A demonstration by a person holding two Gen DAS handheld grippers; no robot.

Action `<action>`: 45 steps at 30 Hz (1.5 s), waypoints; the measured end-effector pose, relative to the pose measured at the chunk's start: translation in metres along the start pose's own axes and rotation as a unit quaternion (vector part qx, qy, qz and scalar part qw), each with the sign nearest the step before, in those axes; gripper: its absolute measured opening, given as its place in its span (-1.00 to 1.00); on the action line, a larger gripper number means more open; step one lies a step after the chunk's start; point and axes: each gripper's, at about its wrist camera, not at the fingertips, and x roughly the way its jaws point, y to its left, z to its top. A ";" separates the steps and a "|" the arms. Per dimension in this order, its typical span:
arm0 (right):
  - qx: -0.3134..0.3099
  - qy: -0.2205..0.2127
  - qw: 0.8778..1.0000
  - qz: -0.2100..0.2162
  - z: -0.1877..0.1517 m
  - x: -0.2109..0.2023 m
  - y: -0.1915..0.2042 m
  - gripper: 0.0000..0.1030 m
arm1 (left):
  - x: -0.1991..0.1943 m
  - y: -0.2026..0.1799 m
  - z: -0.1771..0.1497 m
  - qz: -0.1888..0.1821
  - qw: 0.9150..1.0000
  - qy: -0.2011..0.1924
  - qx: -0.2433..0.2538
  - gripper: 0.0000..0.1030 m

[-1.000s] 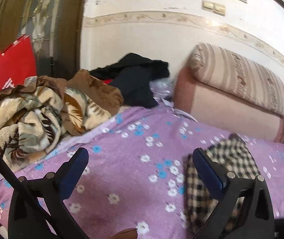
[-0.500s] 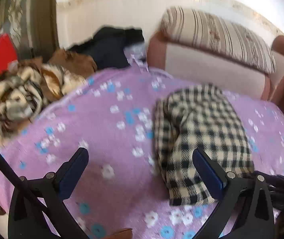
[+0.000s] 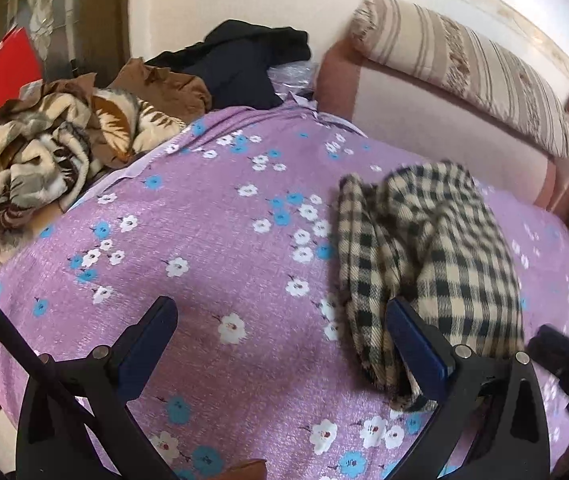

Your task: Fold large clothes

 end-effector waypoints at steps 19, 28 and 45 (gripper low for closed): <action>0.031 0.000 0.999 0.016 0.009 0.027 -0.006 0.07 | -0.033 0.000 0.002 0.020 0.995 -0.097 0.020 1.00; 0.117 -0.017 0.988 -0.103 -0.068 -0.036 -0.079 0.15 | -0.058 -0.052 -0.021 0.008 0.990 -0.108 0.086 1.00; 0.062 0.044 0.978 -0.193 -0.101 -0.017 -0.064 0.19 | -0.010 -0.088 -0.116 -0.015 0.991 0.081 0.108 1.00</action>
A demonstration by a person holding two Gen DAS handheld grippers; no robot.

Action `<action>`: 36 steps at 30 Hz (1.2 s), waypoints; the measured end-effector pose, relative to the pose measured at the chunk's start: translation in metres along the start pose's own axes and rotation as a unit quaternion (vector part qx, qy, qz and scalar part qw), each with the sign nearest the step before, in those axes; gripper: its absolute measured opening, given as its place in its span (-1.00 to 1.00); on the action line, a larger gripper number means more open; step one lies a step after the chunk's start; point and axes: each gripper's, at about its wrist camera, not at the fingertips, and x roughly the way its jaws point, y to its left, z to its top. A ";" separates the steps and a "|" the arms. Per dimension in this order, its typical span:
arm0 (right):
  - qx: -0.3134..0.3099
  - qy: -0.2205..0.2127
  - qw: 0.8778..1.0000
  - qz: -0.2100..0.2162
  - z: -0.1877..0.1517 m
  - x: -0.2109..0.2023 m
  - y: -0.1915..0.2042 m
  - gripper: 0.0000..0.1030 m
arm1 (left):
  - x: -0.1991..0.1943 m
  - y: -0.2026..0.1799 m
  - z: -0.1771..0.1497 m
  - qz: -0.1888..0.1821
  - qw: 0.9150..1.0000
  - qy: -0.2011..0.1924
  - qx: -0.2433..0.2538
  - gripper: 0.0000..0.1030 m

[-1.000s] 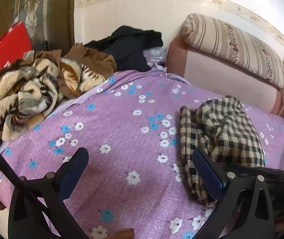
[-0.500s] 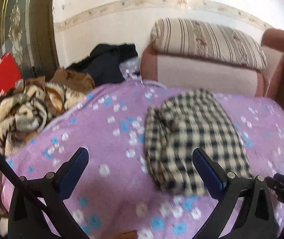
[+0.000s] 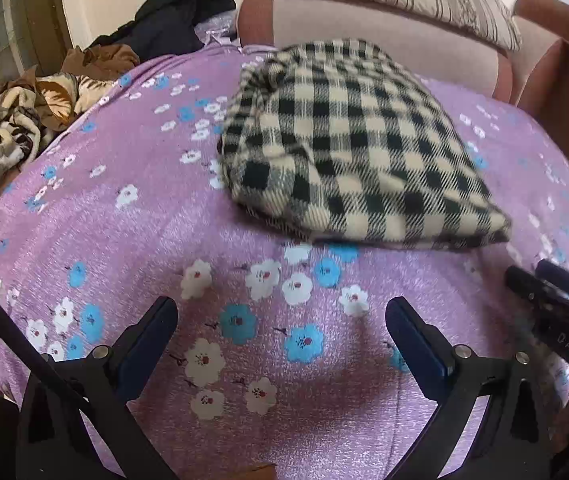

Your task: Fold large clothes

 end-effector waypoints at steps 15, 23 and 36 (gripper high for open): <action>-0.004 0.006 1.000 -0.010 0.001 0.007 -0.005 0.35 | 0.021 0.002 -0.008 0.015 1.000 0.017 -0.007 1.00; 0.006 0.010 1.000 -0.017 0.001 0.010 -0.008 0.54 | 0.019 0.004 -0.007 0.010 1.000 0.028 -0.005 1.00; 0.014 0.007 1.000 -0.010 -0.003 0.015 -0.007 0.77 | 0.019 0.003 -0.006 0.009 0.999 0.032 -0.007 1.00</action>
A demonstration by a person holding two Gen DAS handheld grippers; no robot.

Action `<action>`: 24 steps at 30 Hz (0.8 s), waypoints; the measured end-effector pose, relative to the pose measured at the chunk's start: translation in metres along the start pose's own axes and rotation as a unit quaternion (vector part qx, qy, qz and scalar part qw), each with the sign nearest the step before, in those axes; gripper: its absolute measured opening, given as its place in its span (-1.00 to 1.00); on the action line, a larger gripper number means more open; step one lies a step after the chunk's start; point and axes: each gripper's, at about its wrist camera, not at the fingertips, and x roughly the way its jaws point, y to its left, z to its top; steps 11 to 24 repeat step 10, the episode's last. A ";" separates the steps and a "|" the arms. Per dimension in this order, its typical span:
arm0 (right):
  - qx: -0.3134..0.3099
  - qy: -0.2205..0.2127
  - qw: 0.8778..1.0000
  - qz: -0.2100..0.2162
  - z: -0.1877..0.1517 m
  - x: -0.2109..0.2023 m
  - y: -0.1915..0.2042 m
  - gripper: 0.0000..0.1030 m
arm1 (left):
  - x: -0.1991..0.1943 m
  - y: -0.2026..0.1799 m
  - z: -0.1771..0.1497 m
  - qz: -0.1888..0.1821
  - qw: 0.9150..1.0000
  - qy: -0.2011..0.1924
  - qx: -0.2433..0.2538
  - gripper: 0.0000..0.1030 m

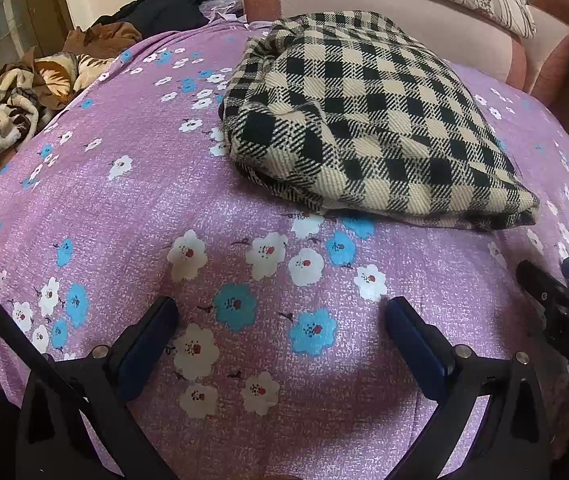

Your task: Fold large clothes

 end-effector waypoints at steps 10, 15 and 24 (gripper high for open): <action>-0.006 -0.003 1.000 -0.002 0.000 0.000 0.002 0.78 | 0.001 -0.001 0.000 0.002 1.000 -0.001 0.000 1.00; -0.006 -0.003 1.000 -0.002 0.000 0.000 0.002 0.78 | 0.001 -0.001 0.000 0.002 1.000 -0.001 0.000 1.00; -0.006 -0.003 1.000 -0.002 0.000 0.000 0.002 0.78 | 0.001 -0.001 0.000 0.002 1.000 -0.001 0.000 1.00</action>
